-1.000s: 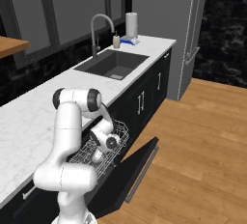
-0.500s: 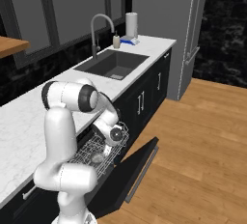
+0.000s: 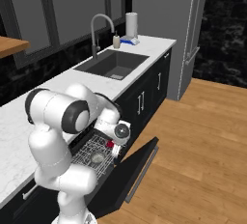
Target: Pick up the cup and bowl from the counter, place them in the dishwasher, and close the dishwasher door.
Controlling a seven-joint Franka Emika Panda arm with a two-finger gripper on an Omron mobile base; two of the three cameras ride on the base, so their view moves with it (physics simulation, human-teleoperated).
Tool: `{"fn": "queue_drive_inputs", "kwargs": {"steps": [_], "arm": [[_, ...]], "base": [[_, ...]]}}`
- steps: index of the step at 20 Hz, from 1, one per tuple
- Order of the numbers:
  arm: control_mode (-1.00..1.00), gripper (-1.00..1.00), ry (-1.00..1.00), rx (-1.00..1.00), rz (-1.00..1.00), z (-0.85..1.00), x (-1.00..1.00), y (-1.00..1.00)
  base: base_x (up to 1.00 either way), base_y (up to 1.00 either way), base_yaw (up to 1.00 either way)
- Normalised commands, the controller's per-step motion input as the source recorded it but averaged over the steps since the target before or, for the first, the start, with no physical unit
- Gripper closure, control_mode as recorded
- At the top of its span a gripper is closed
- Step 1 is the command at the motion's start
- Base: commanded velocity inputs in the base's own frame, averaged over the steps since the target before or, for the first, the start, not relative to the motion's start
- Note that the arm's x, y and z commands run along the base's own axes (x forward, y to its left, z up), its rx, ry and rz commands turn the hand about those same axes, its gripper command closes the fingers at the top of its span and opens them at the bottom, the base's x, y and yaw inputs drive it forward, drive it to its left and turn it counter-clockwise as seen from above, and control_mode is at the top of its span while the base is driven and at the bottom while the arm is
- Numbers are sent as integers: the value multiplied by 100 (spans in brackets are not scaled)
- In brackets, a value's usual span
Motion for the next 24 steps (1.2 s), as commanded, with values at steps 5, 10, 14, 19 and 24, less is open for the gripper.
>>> {"fn": "queue_drive_inputs", "kwargs": {"steps": [5,10,14,19,24], "arm": [[-100,-100,0,4,-10,32,-43,-100],[-100,-100,0,16,-2,9,-50,-96],[-100,-100,0,28,0,-16,-44,-67],[-100,-100,-2,30,0,-58,-41,-7],[-100,-100,-9,25,0,-67,-19,-1]], "base": [[0,0,0],[0,0,0],[0,0,0],[0,0,0],[0,0,0]]}}
